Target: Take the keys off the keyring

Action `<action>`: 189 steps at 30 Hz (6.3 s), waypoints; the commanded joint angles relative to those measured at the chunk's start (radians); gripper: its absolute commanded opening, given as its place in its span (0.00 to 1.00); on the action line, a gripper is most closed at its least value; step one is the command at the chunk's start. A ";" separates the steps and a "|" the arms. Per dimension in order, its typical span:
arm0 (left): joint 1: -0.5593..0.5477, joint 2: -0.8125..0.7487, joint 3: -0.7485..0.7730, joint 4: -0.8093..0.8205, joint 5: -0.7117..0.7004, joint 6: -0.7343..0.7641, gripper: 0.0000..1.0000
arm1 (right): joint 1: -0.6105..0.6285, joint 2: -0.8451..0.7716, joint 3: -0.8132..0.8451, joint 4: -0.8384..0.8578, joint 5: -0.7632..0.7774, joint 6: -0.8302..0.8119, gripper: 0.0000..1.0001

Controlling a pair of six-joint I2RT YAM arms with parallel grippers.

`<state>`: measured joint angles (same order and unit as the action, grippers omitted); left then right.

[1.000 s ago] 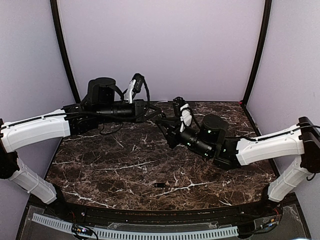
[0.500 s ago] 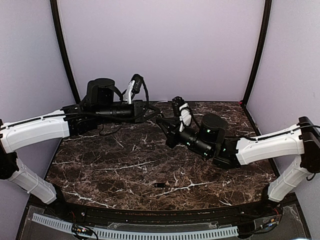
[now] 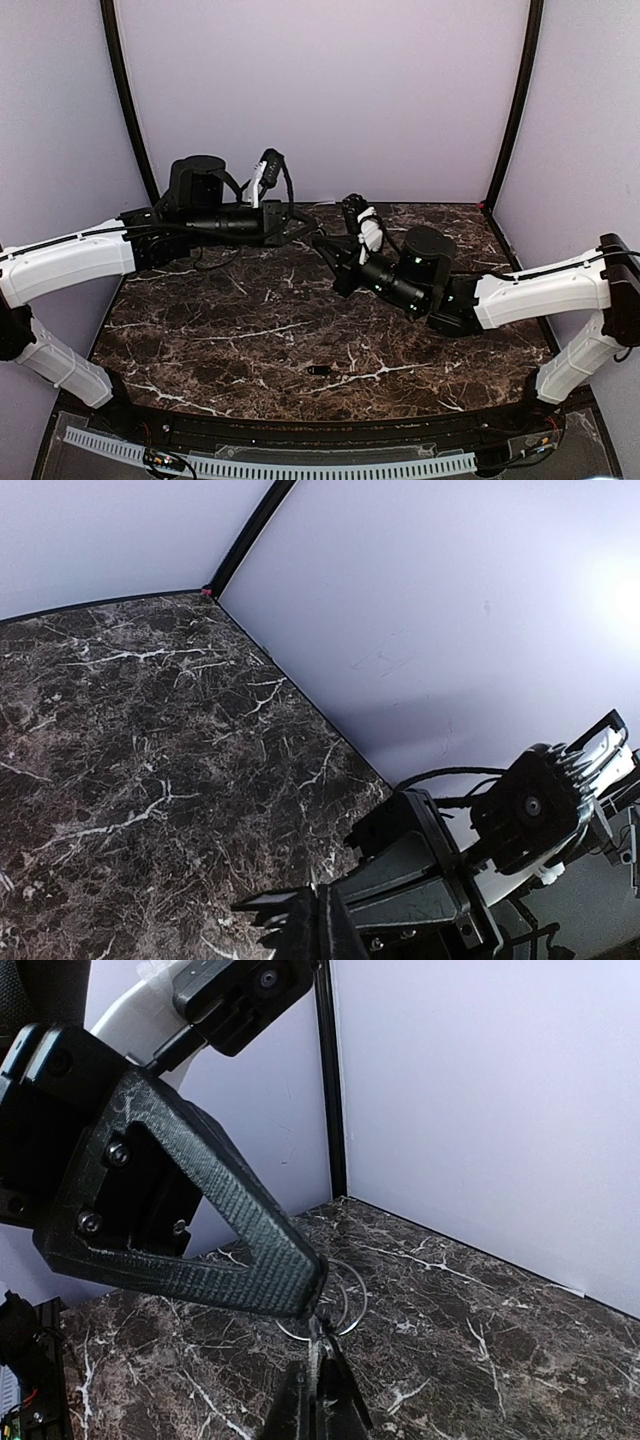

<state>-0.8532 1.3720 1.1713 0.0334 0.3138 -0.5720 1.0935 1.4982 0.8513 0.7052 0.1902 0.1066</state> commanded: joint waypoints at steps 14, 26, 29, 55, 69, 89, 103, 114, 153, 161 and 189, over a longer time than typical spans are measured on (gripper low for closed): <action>0.038 -0.070 -0.009 -0.100 0.294 -0.035 0.00 | -0.067 -0.054 -0.021 -0.040 0.005 -0.175 0.00; 0.051 -0.058 -0.007 -0.139 0.470 -0.029 0.00 | -0.122 -0.093 -0.023 -0.087 -0.156 -0.292 0.00; 0.051 -0.052 -0.003 -0.155 0.482 -0.018 0.00 | -0.139 -0.108 -0.026 -0.096 -0.219 -0.329 0.00; 0.062 -0.054 0.024 -0.217 0.461 0.044 0.00 | -0.156 -0.134 0.027 -0.260 -0.492 -0.604 0.00; 0.033 -0.217 -0.214 0.131 0.132 0.316 0.31 | -0.159 -0.126 0.082 -0.229 -0.524 -0.167 0.00; -0.112 -0.122 -0.145 0.157 -0.286 0.525 0.39 | -0.159 -0.106 0.193 -0.359 -0.511 0.001 0.00; -0.112 -0.099 -0.106 0.172 -0.233 0.545 0.34 | -0.159 -0.092 0.212 -0.388 -0.529 0.000 0.00; -0.112 -0.070 -0.080 0.155 -0.232 0.557 0.16 | -0.159 -0.090 0.220 -0.397 -0.544 -0.004 0.00; -0.112 -0.091 -0.151 0.209 -0.229 0.521 0.00 | -0.183 -0.082 0.264 -0.457 -0.536 0.071 0.00; -0.112 -0.156 -0.251 0.382 -0.260 0.546 0.00 | -0.253 -0.081 0.240 -0.416 -0.770 0.297 0.00; -0.112 -0.196 -0.331 0.578 -0.192 0.573 0.00 | -0.287 0.007 0.225 -0.243 -1.060 0.516 0.00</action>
<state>-0.9634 1.2072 0.8494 0.5381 0.1013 -0.0074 0.8085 1.5196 1.0798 0.4362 -0.8822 0.6346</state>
